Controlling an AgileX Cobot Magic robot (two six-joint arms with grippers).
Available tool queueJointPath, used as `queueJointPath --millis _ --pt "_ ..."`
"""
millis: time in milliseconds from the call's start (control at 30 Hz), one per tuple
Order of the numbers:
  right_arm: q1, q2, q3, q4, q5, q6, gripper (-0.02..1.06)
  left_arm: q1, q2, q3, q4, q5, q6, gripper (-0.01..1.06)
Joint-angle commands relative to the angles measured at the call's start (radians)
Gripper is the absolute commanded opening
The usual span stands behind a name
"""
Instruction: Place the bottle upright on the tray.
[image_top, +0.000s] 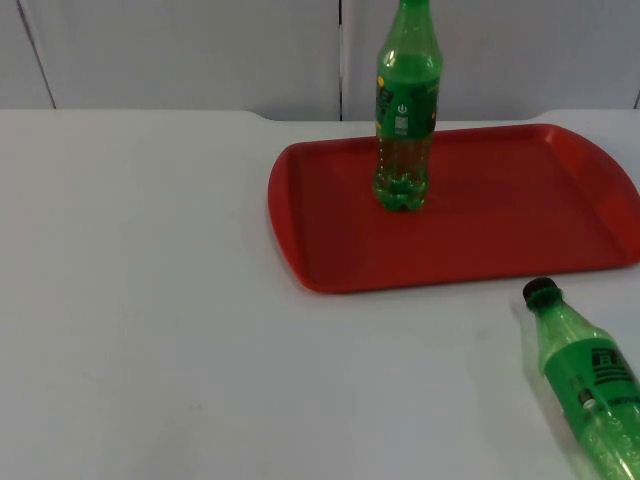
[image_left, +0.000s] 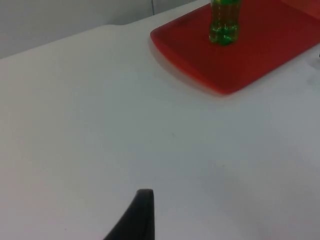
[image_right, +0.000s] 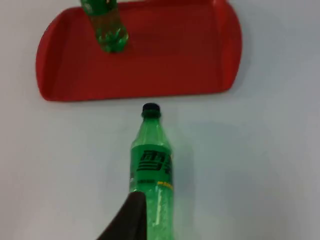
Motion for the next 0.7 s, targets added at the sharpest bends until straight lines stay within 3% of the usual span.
queueJointPath --millis 0,400,667 --pt "-0.005 0.107 -0.040 0.035 -0.007 0.002 1.04 -0.003 -0.004 0.004 -0.012 0.004 0.003 1.05" --pt "-0.002 0.610 -0.139 0.151 0.004 -0.056 1.04 -0.003 -0.004 0.004 -0.012 0.004 0.003 1.05" --pt "0.103 0.835 -0.163 0.131 -0.047 -0.027 1.04 -0.003 -0.004 0.004 -0.012 0.004 0.003 1.05"
